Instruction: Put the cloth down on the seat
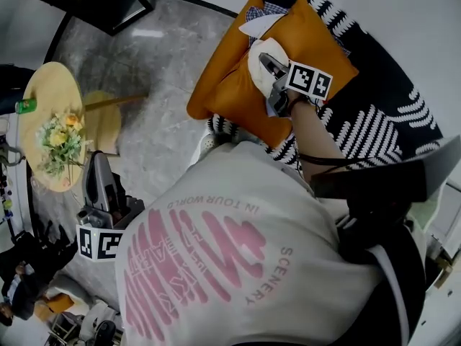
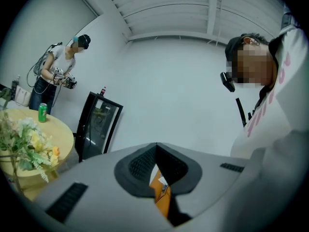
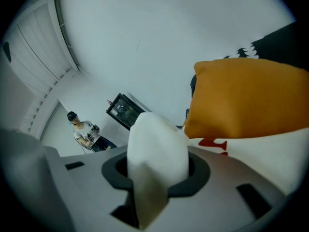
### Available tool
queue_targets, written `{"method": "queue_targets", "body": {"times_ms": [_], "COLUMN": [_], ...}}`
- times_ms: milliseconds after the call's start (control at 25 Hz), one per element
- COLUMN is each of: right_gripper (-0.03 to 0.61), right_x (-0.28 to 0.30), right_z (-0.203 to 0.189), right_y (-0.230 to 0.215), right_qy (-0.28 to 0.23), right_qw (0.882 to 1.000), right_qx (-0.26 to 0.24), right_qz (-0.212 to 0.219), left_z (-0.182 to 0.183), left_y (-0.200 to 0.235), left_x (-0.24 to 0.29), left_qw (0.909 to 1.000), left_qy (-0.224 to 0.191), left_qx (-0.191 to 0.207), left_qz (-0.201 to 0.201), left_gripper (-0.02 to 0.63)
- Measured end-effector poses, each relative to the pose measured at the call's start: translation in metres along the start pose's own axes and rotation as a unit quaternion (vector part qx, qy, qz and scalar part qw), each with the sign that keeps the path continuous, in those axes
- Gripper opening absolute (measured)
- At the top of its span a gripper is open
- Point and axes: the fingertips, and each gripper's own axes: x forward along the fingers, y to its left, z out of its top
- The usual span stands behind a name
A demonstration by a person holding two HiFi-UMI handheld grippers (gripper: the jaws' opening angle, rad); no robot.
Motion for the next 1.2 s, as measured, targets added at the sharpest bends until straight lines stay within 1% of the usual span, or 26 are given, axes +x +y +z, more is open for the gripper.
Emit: {"method": "queue_targets", "body": {"times_ms": [160,280,520,760,840,960,1200], "right_gripper": [0.182,0.249,0.272,0.302,0.310,0.328,0.348], "right_x": [0.007,0.008,0.008,0.002,0.002,-0.004,-0.034], "right_z": [-0.010,-0.016,-0.025,-0.029,-0.029,-0.028,-0.018], "right_y": [-0.017,-0.028,-0.040,-0.038,-0.036,-0.032,-0.028], "right_qy": [0.022,0.037,0.046,0.070,0.080,0.095,0.070], "right_qw": [0.999,0.997,0.994,0.989,0.987,0.981,0.983], "right_qx": [-0.015,-0.018,-0.015,-0.044,-0.062,-0.094,-0.088], "right_qz": [-0.042,-0.066,-0.099,-0.123,-0.128,-0.139,-0.147], "left_z": [-0.001,-0.002,-0.009,-0.019,-0.027,-0.036,-0.042], "left_y": [0.003,0.004,0.010,0.017,0.023,0.030,0.024], "left_x": [0.000,-0.001,-0.001,0.007,0.012,0.021,0.049], "left_qw": [0.9999,0.9999,0.9997,0.9995,0.9993,0.9987,0.9957], "left_qy": [0.000,0.002,0.011,0.022,0.031,0.041,0.051], "left_qx": [-0.003,-0.008,-0.016,-0.024,-0.022,-0.023,-0.030], "left_qz": [0.010,0.013,0.011,0.003,-0.004,-0.019,-0.071], "left_gripper": [0.009,0.009,0.009,0.009,0.009,0.009,0.009]}}
